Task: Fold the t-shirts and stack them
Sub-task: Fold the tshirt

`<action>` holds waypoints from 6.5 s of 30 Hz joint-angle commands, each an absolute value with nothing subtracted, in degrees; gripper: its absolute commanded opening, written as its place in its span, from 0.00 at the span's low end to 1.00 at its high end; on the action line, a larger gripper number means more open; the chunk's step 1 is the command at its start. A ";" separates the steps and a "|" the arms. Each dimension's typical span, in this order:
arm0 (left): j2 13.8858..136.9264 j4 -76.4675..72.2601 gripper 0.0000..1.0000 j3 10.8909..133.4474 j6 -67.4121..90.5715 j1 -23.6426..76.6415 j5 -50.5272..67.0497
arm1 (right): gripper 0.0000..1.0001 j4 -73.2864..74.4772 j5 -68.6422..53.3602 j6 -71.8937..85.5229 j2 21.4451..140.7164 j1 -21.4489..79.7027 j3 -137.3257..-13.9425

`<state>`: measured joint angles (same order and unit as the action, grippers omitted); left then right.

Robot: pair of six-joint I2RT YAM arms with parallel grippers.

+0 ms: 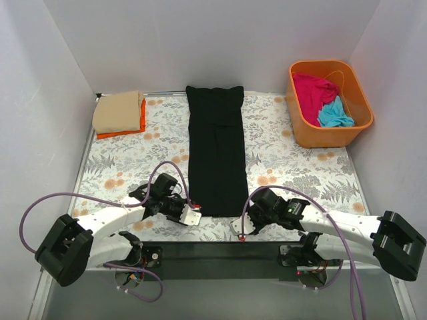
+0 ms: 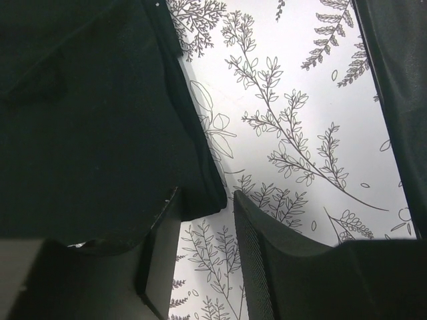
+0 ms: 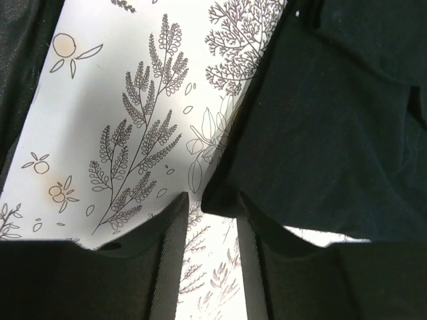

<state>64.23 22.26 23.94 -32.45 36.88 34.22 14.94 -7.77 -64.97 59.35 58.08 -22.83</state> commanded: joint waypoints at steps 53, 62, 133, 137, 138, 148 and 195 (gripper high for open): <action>81.86 17.15 0.00 49.90 -24.69 18.99 42.10 | 0.01 23.38 -16.87 -66.09 77.76 35.78 -55.18; 111.93 9.76 0.00 78.18 -23.38 13.54 41.84 | 0.01 21.97 -19.34 -69.78 108.85 25.40 -85.76; 81.51 18.97 0.00 42.10 -34.98 20.47 39.63 | 0.01 20.29 -15.47 -65.39 92.74 33.92 -58.71; 70.01 31.51 0.00 40.17 -34.54 23.11 42.53 | 0.01 27.57 -16.78 -62.76 83.09 37.17 -55.64; 67.70 33.38 0.00 39.73 -34.63 23.64 43.15 | 0.01 29.08 -17.66 -62.06 81.06 38.13 -55.03; 46.94 52.20 0.00 48.59 -24.19 25.05 47.29 | 0.01 43.32 -17.23 -54.14 63.81 45.70 -59.92; 115.15 20.28 0.43 87.08 10.09 1.67 36.48 | 0.66 24.96 -14.33 -55.55 133.34 27.86 -124.47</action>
<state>118.52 16.51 81.62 2.96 2.76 39.66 28.84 -16.53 -59.11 138.06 28.25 -122.69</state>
